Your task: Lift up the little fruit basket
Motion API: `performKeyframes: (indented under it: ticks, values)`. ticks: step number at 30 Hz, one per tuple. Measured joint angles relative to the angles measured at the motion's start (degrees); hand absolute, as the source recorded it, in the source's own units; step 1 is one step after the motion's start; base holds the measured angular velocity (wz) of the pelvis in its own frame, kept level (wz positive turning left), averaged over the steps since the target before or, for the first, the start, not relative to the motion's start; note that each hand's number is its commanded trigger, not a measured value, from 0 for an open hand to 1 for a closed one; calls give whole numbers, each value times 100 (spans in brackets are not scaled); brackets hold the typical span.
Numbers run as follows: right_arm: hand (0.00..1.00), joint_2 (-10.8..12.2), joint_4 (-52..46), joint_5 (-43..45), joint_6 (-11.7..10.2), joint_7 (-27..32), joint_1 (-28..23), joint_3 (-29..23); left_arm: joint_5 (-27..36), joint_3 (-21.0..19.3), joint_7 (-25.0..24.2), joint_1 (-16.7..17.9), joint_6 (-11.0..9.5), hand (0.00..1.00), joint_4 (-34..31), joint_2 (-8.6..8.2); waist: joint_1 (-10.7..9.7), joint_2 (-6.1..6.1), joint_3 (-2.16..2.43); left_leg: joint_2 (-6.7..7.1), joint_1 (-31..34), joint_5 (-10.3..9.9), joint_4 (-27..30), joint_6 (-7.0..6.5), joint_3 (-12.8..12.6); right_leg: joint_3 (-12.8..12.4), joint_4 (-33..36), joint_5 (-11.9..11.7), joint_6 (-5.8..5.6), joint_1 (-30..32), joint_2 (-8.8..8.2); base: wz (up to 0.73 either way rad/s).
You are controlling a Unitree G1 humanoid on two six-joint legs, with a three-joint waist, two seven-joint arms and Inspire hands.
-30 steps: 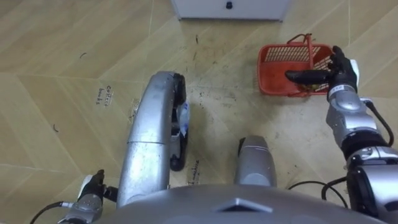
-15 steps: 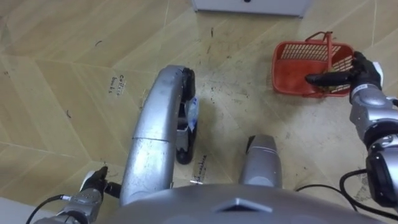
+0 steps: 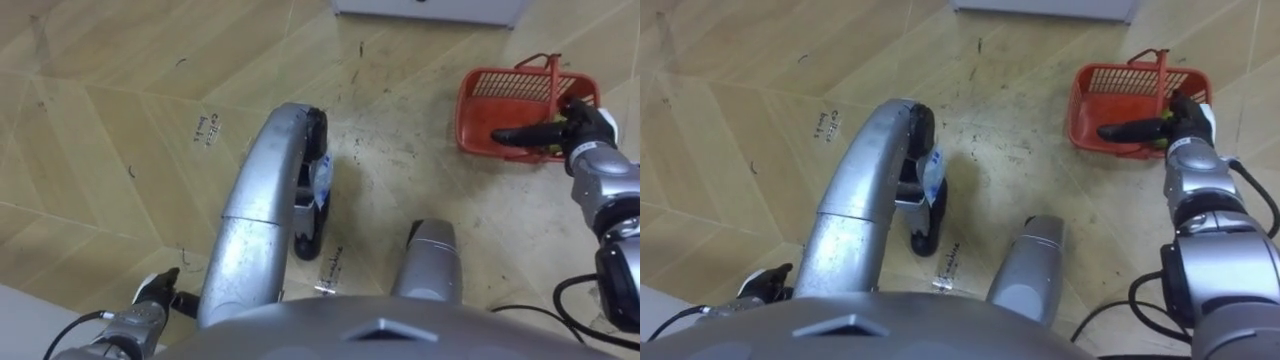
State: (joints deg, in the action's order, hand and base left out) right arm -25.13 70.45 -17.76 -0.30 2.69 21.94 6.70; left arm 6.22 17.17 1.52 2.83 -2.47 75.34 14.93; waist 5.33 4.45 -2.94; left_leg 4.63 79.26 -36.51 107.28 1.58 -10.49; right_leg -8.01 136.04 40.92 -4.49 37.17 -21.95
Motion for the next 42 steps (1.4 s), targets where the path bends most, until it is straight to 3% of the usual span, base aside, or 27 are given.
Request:
performKeyframes:
  ticks: [9,16,29,39,42]
  values:
    - [100,-2,138,-84,22,-204,15,165,0,1,-225,1,5,0,19,3,189,35,-20,-7,4,3,15,-2,1,-2,5,0,0,-7,11,0]
    - [100,-3,142,-82,32,-325,16,430,-1,0,-237,-6,4,0,12,6,298,15,-10,-5,5,10,23,-16,-1,3,10,0,0,-6,12,0]
    - [100,2,425,-249,122,-322,9,561,109,122,-236,-53,93,0,18,-4,282,12,-9,9,2,63,23,-37,-13,15,46,1,-1,-37,10,0]
    - [100,52,328,-143,128,-275,-1,784,102,229,-198,-341,75,0,5,-40,254,-39,-9,16,-20,80,215,-26,241,114,75,0,0,-299,253,-1]
    - [100,166,30,158,138,-217,-1,761,100,210,-164,-446,62,0,10,-41,125,4,-33,26,-47,77,243,-32,274,147,70,0,1,-379,272,0]
